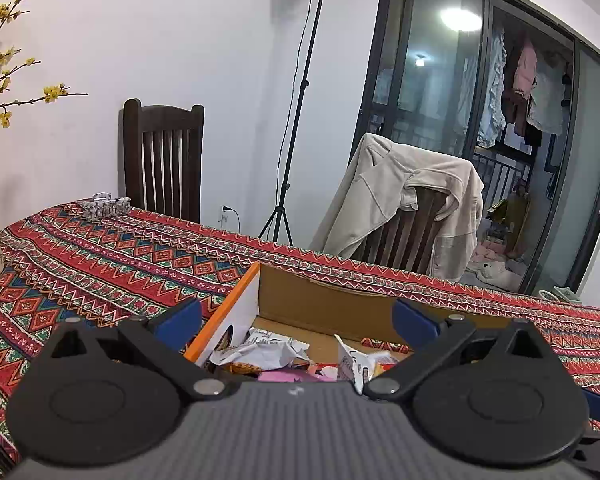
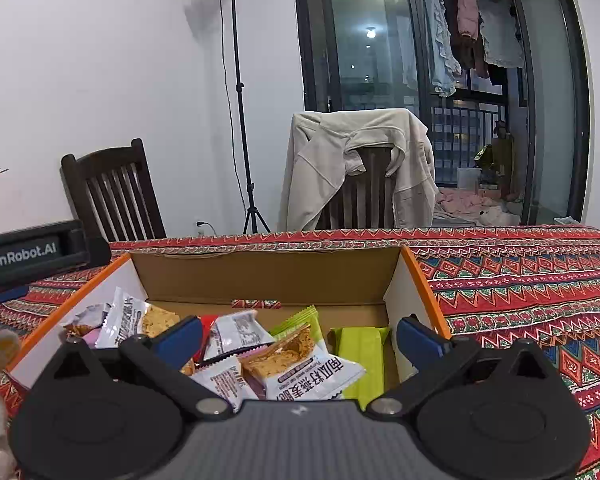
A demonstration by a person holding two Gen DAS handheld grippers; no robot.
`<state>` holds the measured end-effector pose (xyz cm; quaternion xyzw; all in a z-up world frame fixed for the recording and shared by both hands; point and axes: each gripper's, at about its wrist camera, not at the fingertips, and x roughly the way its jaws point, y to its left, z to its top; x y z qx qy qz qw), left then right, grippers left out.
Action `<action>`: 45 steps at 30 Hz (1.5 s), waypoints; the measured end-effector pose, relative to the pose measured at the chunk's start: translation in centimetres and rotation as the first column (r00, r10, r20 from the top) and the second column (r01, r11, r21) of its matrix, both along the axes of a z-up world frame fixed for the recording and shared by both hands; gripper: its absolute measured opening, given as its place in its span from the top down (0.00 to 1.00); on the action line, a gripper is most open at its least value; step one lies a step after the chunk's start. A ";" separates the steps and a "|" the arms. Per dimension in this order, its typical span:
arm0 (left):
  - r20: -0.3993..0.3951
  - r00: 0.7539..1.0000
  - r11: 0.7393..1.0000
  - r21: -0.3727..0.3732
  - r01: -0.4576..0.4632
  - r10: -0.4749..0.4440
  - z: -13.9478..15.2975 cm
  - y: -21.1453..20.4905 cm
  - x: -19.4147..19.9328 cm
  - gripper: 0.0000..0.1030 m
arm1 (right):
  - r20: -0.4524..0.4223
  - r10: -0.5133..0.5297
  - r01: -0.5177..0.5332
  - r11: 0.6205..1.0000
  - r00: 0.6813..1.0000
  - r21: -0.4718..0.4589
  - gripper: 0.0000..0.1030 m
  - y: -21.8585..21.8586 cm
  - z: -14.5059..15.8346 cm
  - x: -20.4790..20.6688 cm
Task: Organize snacks
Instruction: 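Carry both white packets into the orange box and open both tools, then move the right tool to the pink packet beside the box and grasp it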
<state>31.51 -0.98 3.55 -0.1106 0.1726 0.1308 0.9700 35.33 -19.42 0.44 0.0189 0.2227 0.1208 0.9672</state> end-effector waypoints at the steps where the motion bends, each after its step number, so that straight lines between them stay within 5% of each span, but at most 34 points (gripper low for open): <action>1: 0.000 1.000 1.000 0.002 0.000 0.000 0.0 0.0 0.0 0.00 | 0.000 0.000 0.000 1.000 1.000 0.000 0.00 0.0 0.0 0.0; 13: 0.033 0.999 1.000 0.021 -0.011 0.010 3.4 -0.4 -2.6 0.00 | 0.054 0.019 -0.020 1.000 0.998 0.019 0.00 -0.9 3.3 -2.6; 25: 0.002 1.000 0.996 0.090 0.023 -0.023 4.6 0.6 -11.2 0.00 | 0.078 0.043 -0.042 0.999 0.996 -0.016 0.00 -1.7 4.9 -10.9; 36: -0.078 0.996 0.991 0.122 0.052 -0.043 1.8 3.8 -15.5 0.00 | 0.015 0.089 -0.088 0.994 0.996 -0.059 0.00 -0.9 2.6 -15.6; 45: -0.096 0.995 0.996 0.084 0.035 -0.026 -2.9 6.7 -15.0 0.00 | -0.121 0.054 -0.071 0.988 0.991 -0.135 0.00 0.9 -0.7 -13.5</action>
